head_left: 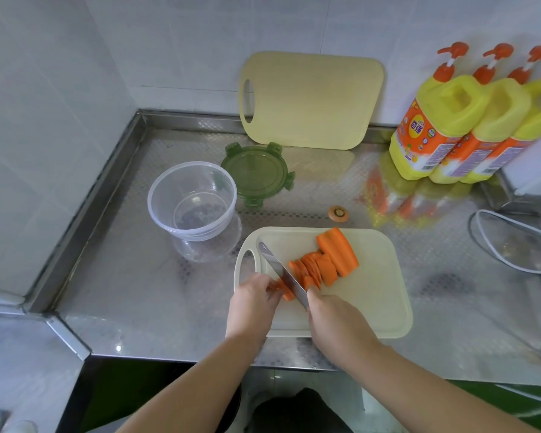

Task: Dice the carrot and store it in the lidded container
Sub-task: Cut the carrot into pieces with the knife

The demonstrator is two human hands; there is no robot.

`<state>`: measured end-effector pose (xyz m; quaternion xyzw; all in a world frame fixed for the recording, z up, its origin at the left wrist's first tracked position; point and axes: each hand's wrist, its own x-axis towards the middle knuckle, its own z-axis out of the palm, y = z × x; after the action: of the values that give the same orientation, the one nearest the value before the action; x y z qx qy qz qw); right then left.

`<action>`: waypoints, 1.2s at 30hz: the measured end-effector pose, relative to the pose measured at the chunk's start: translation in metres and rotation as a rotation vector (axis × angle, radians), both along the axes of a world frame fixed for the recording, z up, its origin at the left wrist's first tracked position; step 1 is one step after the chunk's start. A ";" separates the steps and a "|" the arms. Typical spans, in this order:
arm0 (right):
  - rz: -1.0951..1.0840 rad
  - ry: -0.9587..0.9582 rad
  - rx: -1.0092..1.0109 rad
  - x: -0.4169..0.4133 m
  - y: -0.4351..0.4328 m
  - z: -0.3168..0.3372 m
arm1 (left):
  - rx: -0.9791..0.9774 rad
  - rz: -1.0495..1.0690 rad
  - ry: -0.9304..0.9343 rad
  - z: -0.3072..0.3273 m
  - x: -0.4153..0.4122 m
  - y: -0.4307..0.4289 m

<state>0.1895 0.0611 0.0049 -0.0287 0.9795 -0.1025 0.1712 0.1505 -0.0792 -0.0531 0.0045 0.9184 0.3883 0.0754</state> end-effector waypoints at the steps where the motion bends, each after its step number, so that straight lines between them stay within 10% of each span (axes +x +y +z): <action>1: 0.007 -0.003 -0.002 -0.001 0.001 -0.001 | -0.003 0.001 -0.003 0.001 0.000 0.000; 36: -0.059 -0.033 0.007 0.004 -0.003 0.011 | 0.113 0.030 -0.031 0.002 0.004 0.006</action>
<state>0.1934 0.0582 0.0157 0.0023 0.9773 -0.1047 0.1844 0.1548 -0.0729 -0.0508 -0.0112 0.8937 0.4407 0.0834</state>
